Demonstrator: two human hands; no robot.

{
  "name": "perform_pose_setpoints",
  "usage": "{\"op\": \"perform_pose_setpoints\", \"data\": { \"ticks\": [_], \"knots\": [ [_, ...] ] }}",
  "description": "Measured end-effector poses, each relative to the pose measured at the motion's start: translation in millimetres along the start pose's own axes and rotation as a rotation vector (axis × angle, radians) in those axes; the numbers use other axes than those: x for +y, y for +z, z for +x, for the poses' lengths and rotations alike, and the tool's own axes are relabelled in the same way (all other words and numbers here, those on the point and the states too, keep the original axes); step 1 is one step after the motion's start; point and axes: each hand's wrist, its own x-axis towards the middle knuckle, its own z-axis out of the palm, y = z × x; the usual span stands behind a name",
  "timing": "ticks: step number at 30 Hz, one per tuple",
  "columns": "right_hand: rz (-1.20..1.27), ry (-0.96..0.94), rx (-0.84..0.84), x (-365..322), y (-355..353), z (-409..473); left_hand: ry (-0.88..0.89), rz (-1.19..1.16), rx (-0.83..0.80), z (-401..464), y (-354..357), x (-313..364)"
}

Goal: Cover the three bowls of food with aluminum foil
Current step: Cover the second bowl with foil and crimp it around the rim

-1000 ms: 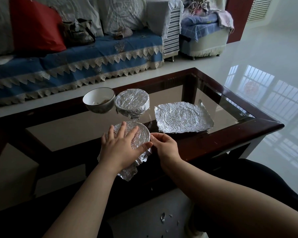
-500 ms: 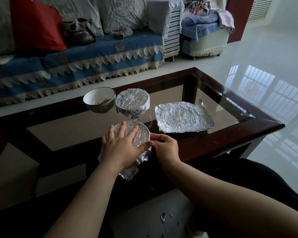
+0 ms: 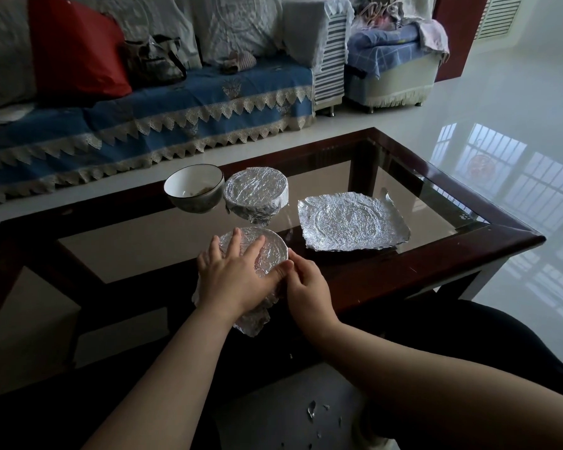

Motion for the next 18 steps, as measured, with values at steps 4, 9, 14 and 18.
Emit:
{"op": "perform_pose_setpoints", "data": {
  "ticks": [4, 9, 14, 18],
  "knots": [
    [0.068, 0.015, 0.026, 3, 4, 6, -0.067, -0.042, -0.037, -3, -6, 4],
    [0.151, 0.071, 0.057, 8, -2, 21, -0.074, -0.056, -0.057, -12, -18, -2],
    [0.230, 0.115, 0.020, 8, -6, 28, -0.100, -0.039, -0.060, -16, -7, -7],
    [0.309, 0.219, 0.021, 9, -7, 32, -0.107, -0.061, -0.046, -15, -5, -7]
  ]
}}
